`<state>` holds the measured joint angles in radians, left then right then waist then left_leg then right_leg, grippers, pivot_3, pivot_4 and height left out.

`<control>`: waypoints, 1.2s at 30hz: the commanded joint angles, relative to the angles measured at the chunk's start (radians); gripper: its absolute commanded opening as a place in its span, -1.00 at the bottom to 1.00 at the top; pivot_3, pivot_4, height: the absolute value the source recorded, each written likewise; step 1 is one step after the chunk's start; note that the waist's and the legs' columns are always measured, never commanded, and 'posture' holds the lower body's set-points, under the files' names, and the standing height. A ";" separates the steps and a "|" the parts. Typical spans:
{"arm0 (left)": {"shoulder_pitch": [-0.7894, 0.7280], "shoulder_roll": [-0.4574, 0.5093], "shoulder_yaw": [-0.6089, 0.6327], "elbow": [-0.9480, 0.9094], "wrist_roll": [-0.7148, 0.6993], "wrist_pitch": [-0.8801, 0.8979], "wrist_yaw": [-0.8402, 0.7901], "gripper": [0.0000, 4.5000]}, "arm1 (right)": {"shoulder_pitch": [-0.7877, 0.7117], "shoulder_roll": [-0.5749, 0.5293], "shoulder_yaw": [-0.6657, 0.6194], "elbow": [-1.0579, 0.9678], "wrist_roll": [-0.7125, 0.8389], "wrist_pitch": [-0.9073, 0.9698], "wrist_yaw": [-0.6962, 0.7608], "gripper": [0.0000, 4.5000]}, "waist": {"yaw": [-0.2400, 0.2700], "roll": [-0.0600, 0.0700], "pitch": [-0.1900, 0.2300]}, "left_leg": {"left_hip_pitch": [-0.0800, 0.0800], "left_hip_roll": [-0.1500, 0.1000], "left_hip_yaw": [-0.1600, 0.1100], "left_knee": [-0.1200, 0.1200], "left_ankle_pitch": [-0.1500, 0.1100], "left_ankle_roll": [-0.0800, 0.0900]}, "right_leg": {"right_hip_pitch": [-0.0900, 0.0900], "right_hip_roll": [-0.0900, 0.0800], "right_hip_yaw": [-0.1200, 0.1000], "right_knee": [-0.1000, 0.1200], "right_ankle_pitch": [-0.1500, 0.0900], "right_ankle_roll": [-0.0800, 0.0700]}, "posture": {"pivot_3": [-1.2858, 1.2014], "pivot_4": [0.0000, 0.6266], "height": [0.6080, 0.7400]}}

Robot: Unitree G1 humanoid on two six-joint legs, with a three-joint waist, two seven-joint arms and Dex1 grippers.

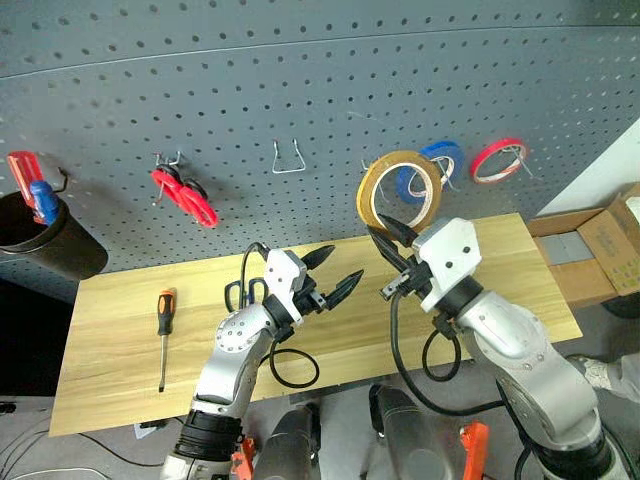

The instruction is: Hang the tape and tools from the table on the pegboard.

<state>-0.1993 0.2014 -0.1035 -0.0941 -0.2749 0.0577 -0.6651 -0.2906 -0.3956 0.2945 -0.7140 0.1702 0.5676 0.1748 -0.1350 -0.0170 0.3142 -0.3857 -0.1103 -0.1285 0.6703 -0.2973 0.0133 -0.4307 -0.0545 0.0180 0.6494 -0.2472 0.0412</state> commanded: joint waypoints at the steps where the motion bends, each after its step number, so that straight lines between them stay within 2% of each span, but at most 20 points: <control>1: 0.018 0.010 0.003 -0.074 -0.005 0.003 0.016 0.66 | -0.004 0.020 0.005 0.070 -0.035 -0.124 0.046 -0.96 | 0.002 0.000 0.000 | 0.000 0.000 0.000 0.001 0.000 0.000 | 0.000 0.000 0.000 0.000 0.000 0.000 | -0.15 -0.13 1.00; 8: 0.038 0.034 0.010 -0.101 0.001 0.018 0.047 0.66 | -0.026 0.052 -0.012 0.254 -0.068 -0.287 0.127 -0.96 | 0.012 0.000 -0.001 | 0.000 0.000 0.001 0.005 0.000 0.000 | -0.001 0.000 0.001 0.006 0.000 0.000 | -0.12 -0.14 1.00; 17: 0.036 0.046 0.002 -0.107 0.013 0.034 0.070 0.66 | -0.163 0.144 -0.031 0.677 -0.140 -0.543 0.161 -0.96 | 0.024 -0.003 -0.003 | 0.000 0.000 0.009 0.010 0.001 -0.001 | -0.006 0.000 0.003 0.014 0.004 -0.001 | -0.12 -0.13 1.00; 23: 0.048 0.052 0.000 -0.128 0.010 0.050 0.078 0.66 | -0.157 0.162 -0.076 0.711 -0.165 -0.513 0.135 -0.96 | 0.025 -0.004 -0.003 | 0.000 0.000 0.012 0.010 0.001 -0.001 | -0.009 0.000 0.003 0.015 0.004 -0.001 | -0.12 -0.13 1.00; 24: 0.050 0.052 -0.001 -0.129 0.009 0.051 0.079 0.66 | -0.141 0.161 -0.085 0.690 -0.160 -0.499 0.135 -0.64 | 0.025 -0.004 -0.004 | 0.000 0.000 0.012 0.010 0.001 -0.001 | -0.009 0.000 0.003 0.015 0.004 -0.001 | -0.12 -0.12 1.00; 26: 0.047 0.052 -0.002 -0.126 0.010 0.052 0.079 0.66 | -0.110 0.161 -0.097 0.647 -0.163 -0.475 0.133 -0.41 | 0.027 -0.004 -0.004 | 0.000 0.001 0.012 0.009 0.001 -0.001 | -0.009 0.000 0.003 0.015 0.004 -0.001 | -0.12 -0.12 1.00; 32: 0.035 0.051 -0.006 -0.105 0.010 0.052 0.077 0.66 | 0.008 0.152 -0.107 0.463 -0.192 -0.367 0.111 0.50 | 0.028 -0.004 -0.004 | -0.001 0.001 0.014 0.010 0.001 -0.001 | -0.010 0.000 0.004 0.016 0.005 -0.001 | -0.14 -0.11 1.00; 35: 0.042 0.056 -0.012 -0.107 0.010 0.053 0.070 0.66 | 0.122 0.136 -0.135 0.314 -0.128 -0.268 0.145 0.96 | 0.027 -0.004 -0.005 | 0.000 0.001 0.014 0.010 0.001 -0.001 | -0.010 0.000 0.005 0.016 0.005 -0.002 | -0.14 -0.10 1.00; 36: 0.044 0.063 -0.016 -0.102 0.011 0.054 0.061 0.66 | 0.187 0.118 -0.154 0.256 -0.075 -0.212 0.180 0.98 | 0.030 -0.005 -0.006 | 0.000 0.002 0.014 0.010 0.001 -0.001 | -0.010 0.000 0.005 0.016 0.005 -0.002 | -0.14 -0.10 1.00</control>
<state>-0.1620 0.2544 -0.1162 -0.1767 -0.2636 0.1227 -0.5904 -0.1455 -0.2652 0.1665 -0.3705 0.0377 0.3023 0.3240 -0.1049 -0.0217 0.3084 -0.3863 -0.1086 -0.1149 0.6796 -0.2967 0.0124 -0.4407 -0.0544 0.0236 0.6650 -0.2422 0.0396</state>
